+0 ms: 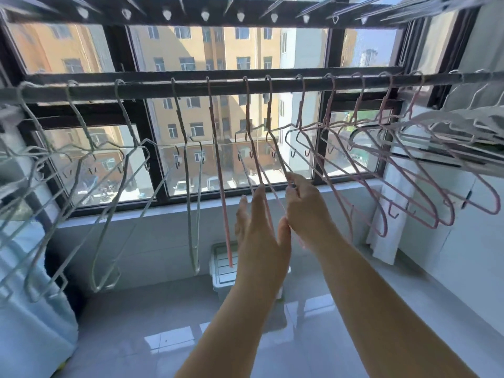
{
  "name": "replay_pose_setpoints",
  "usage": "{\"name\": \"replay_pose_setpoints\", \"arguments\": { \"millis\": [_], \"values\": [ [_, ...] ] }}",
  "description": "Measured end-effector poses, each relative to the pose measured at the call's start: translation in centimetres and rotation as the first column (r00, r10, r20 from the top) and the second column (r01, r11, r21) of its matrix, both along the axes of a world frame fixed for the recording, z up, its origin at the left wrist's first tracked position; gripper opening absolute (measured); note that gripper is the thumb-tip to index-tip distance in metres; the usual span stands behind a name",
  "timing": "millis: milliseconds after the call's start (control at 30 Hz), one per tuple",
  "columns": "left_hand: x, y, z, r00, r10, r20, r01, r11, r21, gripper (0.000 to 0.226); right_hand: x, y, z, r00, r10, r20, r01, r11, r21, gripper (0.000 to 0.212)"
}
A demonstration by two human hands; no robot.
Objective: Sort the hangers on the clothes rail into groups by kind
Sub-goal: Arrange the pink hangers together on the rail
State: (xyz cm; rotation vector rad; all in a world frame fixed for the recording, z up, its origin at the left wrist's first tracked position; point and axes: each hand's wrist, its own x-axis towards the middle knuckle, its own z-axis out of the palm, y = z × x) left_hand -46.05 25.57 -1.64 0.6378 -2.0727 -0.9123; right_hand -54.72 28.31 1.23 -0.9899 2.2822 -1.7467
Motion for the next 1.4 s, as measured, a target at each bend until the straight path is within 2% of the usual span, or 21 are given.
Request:
{"name": "replay_pose_setpoints", "arguments": {
  "millis": [133,367,633,733,833,933,1033,1200,1400],
  "values": [
    [-0.5,0.2,-0.2,1.000,-0.008,-0.019,0.008,1.000,-0.020,0.062,-1.0,-0.4,-0.7,1.000,0.009,-0.005,-0.009,0.998,-0.067,0.043],
    [-1.4,-0.2,-1.1,0.995,0.028,-0.091,-0.034,0.997,-0.065,0.062,-2.3,-0.4,-1.0,0.999,0.020,0.031,-0.017,0.996,-0.086,0.042],
    [-1.2,-1.0,-1.4,0.982,0.112,-0.151,-0.114,0.993,-0.005,0.058,-1.6,-0.3,-0.7,0.999,0.042,-0.001,-0.042,0.997,-0.067,0.041],
    [-1.1,-1.4,-1.4,0.969,0.147,-0.196,-0.147,0.989,0.016,0.053,-0.9,0.3,-0.1,0.996,0.058,-0.063,-0.054,0.997,0.058,0.048],
    [-1.3,-1.9,-1.3,0.965,0.186,-0.184,-0.171,0.981,0.096,0.043,0.0,1.5,0.2,0.971,0.086,-0.224,-0.027,0.967,0.254,0.062],
    [-1.6,-2.0,-0.9,0.961,0.211,-0.180,-0.190,0.974,0.125,0.038,0.7,2.5,0.8,0.923,0.062,-0.380,0.014,0.981,0.193,0.060],
    [-1.8,-1.9,-0.8,0.956,0.243,-0.166,-0.228,0.968,0.106,0.037,1.2,2.4,1.3,0.890,0.074,-0.451,-0.029,0.994,0.105,0.049],
    [-1.6,-2.0,-0.3,0.950,0.291,-0.117,-0.287,0.957,0.051,0.038,2.1,2.0,1.1,0.880,0.164,-0.445,-0.136,0.986,0.096,0.046],
    [-1.4,-2.4,-0.2,0.937,0.344,-0.064,-0.344,0.939,0.004,0.041,2.2,2.1,0.6,0.894,0.186,-0.407,-0.158,0.982,0.102,0.047]
  ]
}}
